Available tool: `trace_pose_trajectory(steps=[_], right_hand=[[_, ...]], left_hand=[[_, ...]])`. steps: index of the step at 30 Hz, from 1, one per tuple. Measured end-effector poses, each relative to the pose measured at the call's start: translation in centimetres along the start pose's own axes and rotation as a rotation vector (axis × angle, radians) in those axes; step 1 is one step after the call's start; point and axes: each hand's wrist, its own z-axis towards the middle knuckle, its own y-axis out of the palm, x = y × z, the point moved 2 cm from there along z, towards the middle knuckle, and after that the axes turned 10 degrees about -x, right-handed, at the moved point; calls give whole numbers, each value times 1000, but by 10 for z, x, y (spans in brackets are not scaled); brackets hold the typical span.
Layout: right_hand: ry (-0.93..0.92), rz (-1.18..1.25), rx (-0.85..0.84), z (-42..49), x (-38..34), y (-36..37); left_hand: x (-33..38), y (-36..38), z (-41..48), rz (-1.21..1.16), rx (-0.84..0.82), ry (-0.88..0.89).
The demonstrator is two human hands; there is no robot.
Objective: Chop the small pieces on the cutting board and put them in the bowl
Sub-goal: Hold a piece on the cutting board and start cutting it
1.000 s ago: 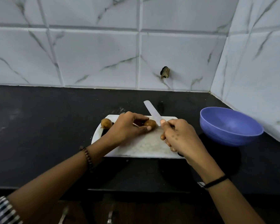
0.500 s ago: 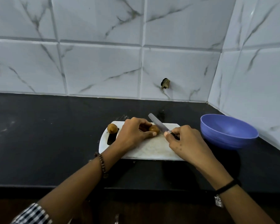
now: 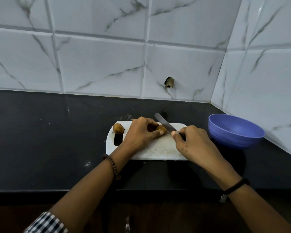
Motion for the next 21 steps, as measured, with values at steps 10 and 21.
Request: trace_pose_trajectory(steps=[10, 21], right_hand=[[-20, -148, 31, 9, -16, 5], [-9, -133, -141, 1, -14, 6]], left_hand=[[-2, -1, 2, 10, -24, 4], [2, -1, 2, 28, 5, 48]])
